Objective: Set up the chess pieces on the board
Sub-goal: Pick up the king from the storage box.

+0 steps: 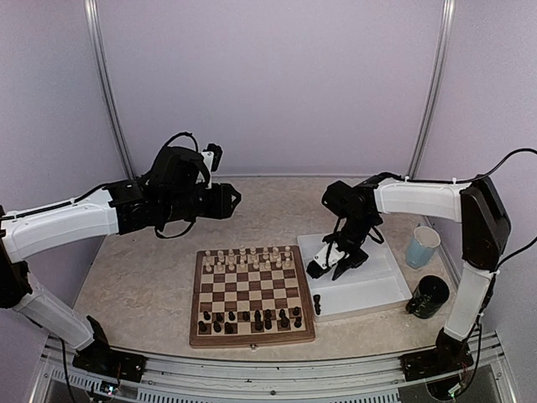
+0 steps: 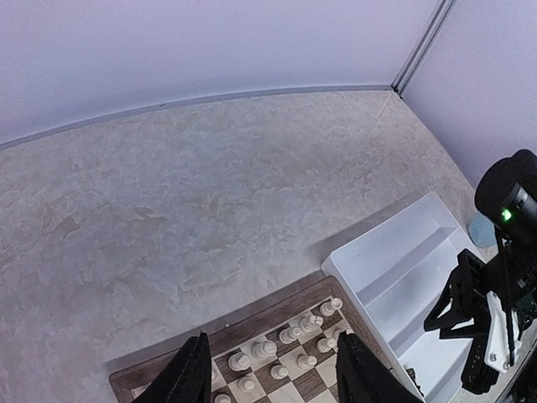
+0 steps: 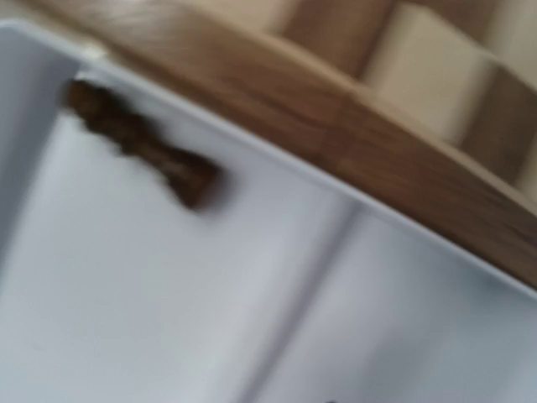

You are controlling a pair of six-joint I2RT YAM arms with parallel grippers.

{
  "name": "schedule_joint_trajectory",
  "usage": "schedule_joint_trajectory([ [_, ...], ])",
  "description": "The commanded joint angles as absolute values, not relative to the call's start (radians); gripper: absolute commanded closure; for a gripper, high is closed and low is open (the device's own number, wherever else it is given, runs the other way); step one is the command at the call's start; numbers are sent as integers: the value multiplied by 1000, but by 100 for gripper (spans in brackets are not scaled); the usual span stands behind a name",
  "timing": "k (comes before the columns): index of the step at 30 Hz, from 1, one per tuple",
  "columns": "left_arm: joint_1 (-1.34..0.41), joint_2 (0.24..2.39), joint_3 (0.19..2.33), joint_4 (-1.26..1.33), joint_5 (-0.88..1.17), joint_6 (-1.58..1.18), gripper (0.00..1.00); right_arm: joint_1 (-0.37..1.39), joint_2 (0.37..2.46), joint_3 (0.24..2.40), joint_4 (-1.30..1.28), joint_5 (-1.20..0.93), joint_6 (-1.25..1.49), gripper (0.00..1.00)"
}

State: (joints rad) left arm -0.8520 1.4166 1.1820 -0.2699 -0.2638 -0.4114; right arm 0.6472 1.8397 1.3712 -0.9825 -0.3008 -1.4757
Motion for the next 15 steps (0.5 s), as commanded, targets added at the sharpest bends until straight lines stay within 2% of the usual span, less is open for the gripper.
schedule_joint_trajectory([
  [1,-847,1389,1161,-259,-276,-420,49,725,1798,1346,-1071,-304,-1608,70],
  [15,-848,1385,1148,-263,-262,-438,49,851,1819,1229,-924,-204,-1579,68],
])
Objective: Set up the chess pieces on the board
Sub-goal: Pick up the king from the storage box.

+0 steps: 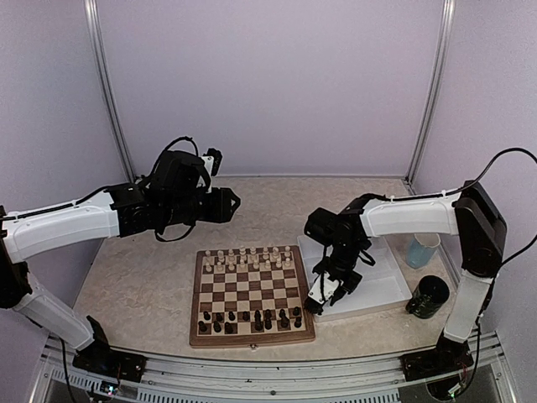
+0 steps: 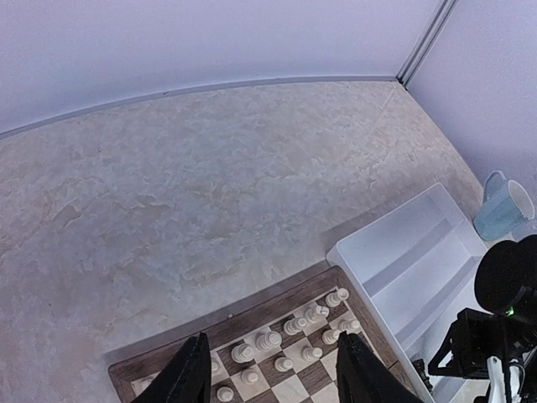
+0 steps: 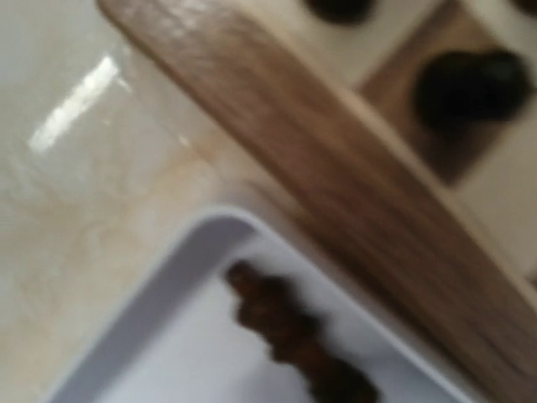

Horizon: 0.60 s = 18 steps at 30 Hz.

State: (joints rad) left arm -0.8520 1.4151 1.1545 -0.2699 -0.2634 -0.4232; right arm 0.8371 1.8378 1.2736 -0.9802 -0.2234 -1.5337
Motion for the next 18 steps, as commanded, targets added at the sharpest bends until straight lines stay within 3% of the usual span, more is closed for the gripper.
schedule_joint_trajectory([
  [1,-848,1383,1145,-261,-262,-442,49,851,1819,1218,-900,-194,-1577,68],
  [7,-848,1379,1135,-252,-250,-456,49,862,1829,1202,-845,-183,-1540,68],
  [18,-851,1379,1138,-258,-234,-449,49,864,1825,1317,-982,-213,-1508,67],
])
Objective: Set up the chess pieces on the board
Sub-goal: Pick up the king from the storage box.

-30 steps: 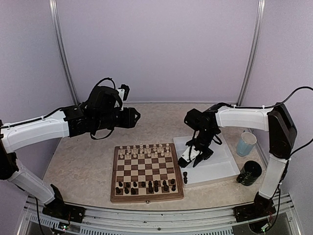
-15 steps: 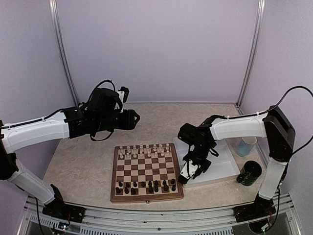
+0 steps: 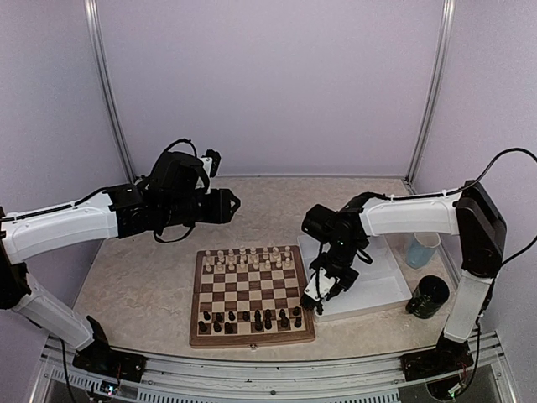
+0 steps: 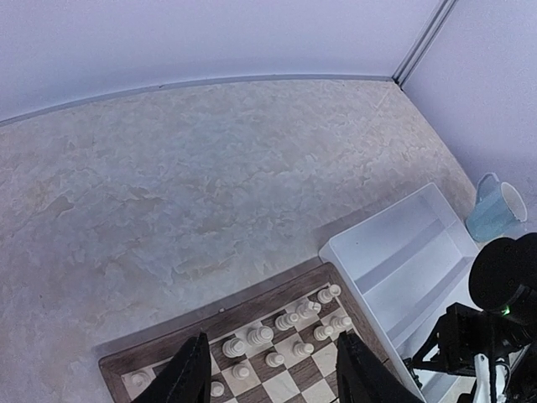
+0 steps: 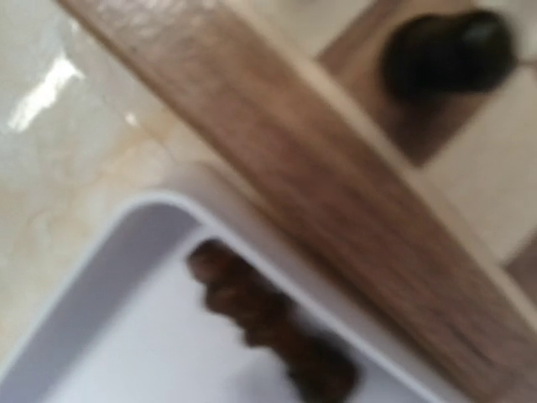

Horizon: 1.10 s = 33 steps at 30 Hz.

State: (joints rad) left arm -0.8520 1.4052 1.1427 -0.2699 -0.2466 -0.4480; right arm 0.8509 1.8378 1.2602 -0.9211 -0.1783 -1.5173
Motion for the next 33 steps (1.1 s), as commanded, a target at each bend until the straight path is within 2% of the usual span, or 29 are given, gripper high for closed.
schedule_joint_trajectory([
  [1,-851,1381,1138,-258,-232,-449,49,867,1827,1320,-978,-216,-1505,67],
  [14,-852,1371,1131,-264,-230,-452,49,890,1852,1181,-853,-133,-1543,64],
  [26,-856,1377,1135,-262,-224,-451,49,866,1871,1181,-844,-98,-1487,65],
  [33,-857,1389,1142,-252,-211,-447,49,833,1892,1192,-867,-111,-1422,88],
])
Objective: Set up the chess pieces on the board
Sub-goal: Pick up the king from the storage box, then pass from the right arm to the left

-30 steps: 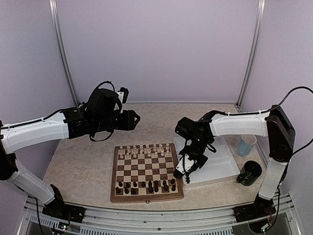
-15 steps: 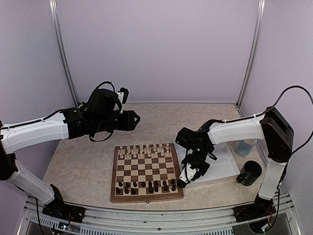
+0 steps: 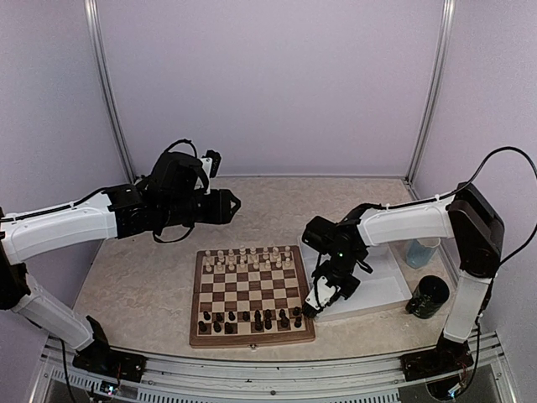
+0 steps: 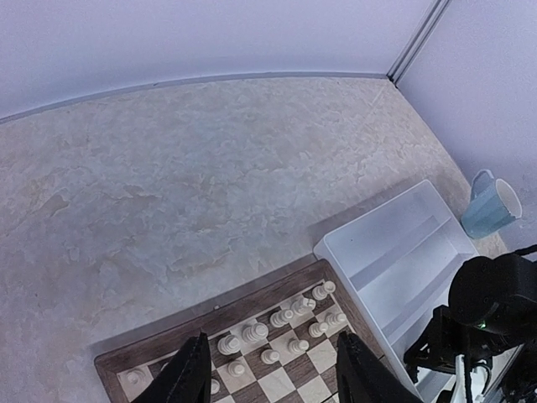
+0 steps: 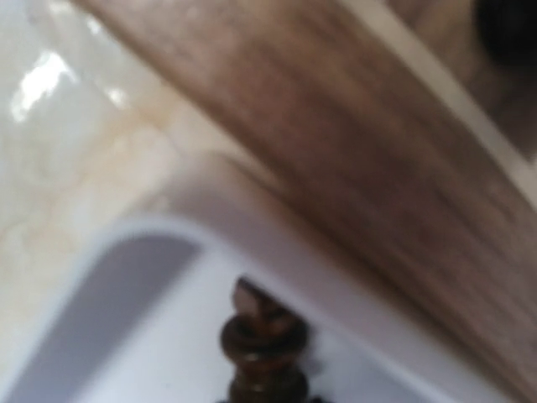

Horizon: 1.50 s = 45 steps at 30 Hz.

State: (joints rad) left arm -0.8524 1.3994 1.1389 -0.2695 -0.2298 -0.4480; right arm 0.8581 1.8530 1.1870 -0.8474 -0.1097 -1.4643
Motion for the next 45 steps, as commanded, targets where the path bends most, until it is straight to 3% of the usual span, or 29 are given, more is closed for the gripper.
schedule_joint_trajectory([
  [1,-857,1393,1145,-252,-209,-445,49,823,1892,1198,-874,-119,-1409,91],
  [5,-862,1400,1163,-248,-201,-434,49,752,1883,1302,-962,-233,-1333,96],
  [11,-884,1420,1129,-128,-156,-416,49,600,1862,1494,-1054,-592,-1143,97],
  [15,-906,1499,1160,-44,-43,-432,49,520,1825,1507,-965,-825,-968,98],
  [21,-940,1625,1228,13,104,-415,48,480,1794,1489,-807,-988,-742,98],
  [34,-940,1758,1333,77,221,-429,48,487,1773,1431,-747,-1034,-708,96],
  [45,-941,1824,1387,46,253,-430,58,489,1768,1422,-750,-1043,-715,96],
])
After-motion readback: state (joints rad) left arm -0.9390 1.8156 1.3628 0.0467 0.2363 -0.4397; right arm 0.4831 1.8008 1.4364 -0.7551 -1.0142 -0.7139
